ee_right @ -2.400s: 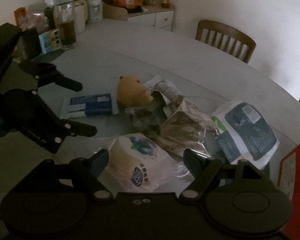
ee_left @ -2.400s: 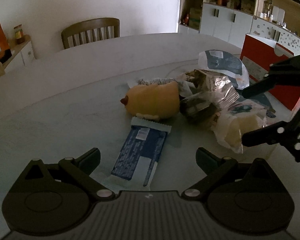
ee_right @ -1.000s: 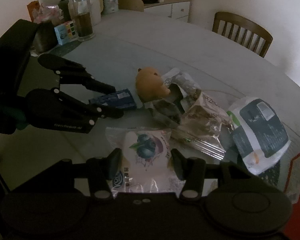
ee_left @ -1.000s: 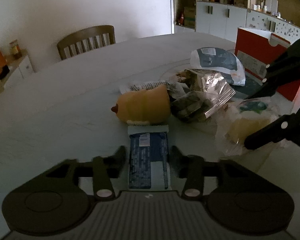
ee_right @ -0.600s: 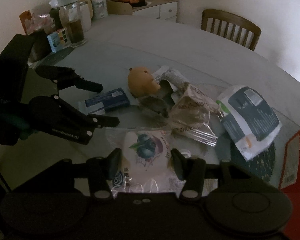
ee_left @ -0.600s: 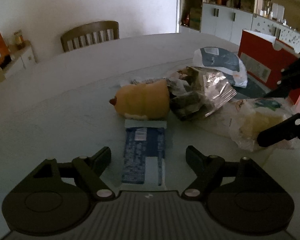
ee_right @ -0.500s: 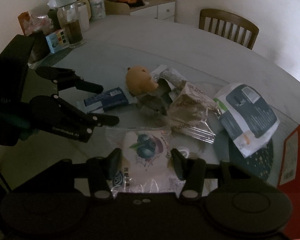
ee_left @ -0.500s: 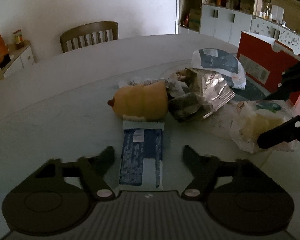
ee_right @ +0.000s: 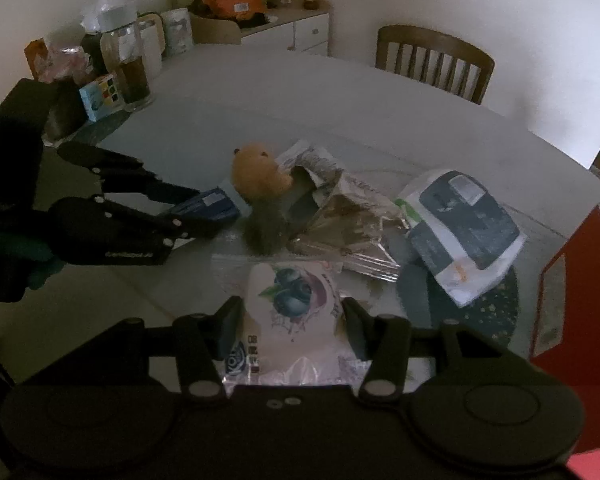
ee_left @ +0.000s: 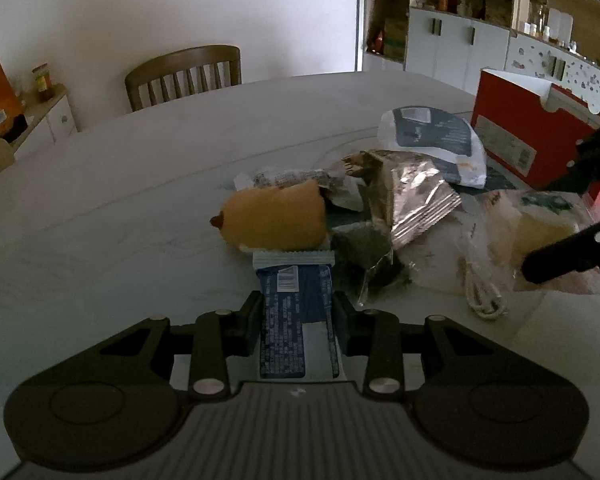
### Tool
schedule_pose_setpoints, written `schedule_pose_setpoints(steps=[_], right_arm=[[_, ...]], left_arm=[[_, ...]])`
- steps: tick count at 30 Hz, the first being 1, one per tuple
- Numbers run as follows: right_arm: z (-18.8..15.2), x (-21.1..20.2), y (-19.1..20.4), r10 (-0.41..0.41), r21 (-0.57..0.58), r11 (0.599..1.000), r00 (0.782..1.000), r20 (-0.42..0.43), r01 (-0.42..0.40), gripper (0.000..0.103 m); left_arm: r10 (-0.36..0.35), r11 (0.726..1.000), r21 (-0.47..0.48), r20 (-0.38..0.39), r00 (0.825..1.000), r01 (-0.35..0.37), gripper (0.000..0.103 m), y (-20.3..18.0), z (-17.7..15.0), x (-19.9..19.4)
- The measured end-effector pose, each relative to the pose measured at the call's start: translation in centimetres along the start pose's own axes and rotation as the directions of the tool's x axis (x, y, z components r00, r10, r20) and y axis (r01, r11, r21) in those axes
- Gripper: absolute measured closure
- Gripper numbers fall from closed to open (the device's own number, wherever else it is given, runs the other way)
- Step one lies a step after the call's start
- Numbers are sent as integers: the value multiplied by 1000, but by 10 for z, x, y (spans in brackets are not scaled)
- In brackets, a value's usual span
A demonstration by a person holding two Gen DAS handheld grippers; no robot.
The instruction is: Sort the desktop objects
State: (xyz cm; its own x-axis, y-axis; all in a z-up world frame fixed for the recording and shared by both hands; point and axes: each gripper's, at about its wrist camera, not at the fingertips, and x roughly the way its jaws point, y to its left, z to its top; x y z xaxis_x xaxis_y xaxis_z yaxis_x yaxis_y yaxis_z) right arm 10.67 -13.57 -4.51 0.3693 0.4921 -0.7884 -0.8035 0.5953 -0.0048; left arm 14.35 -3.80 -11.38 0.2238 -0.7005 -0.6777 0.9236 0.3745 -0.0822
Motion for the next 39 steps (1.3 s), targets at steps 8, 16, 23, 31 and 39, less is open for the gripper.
schedule_pose_setpoints(steps=[8, 16, 23, 31, 39], right_arm=[[-5, -18, -6, -16, 18, 1000, 1000, 24, 16, 51], [-12, -38, -12, -37, 28, 999, 998, 41, 36, 51], [-17, -63, -17, -40, 26, 999, 996, 80, 39, 51], [-20, -97, -32, -52, 12, 999, 991, 127, 51, 51], [-22, -131, -51, -70, 10, 998, 984, 166, 70, 51]], left_arm=[[-7, 1000, -5, 6, 1000, 8, 68, -11, 4, -17], [-16, 1000, -2, 16, 1000, 16, 68, -28, 8, -37], [-30, 999, 13, 48, 998, 29, 68, -47, 23, -56], [-45, 998, 50, 90, 995, 41, 68, -77, 52, -75], [-85, 994, 81, 125, 989, 75, 68, -117, 86, -84]])
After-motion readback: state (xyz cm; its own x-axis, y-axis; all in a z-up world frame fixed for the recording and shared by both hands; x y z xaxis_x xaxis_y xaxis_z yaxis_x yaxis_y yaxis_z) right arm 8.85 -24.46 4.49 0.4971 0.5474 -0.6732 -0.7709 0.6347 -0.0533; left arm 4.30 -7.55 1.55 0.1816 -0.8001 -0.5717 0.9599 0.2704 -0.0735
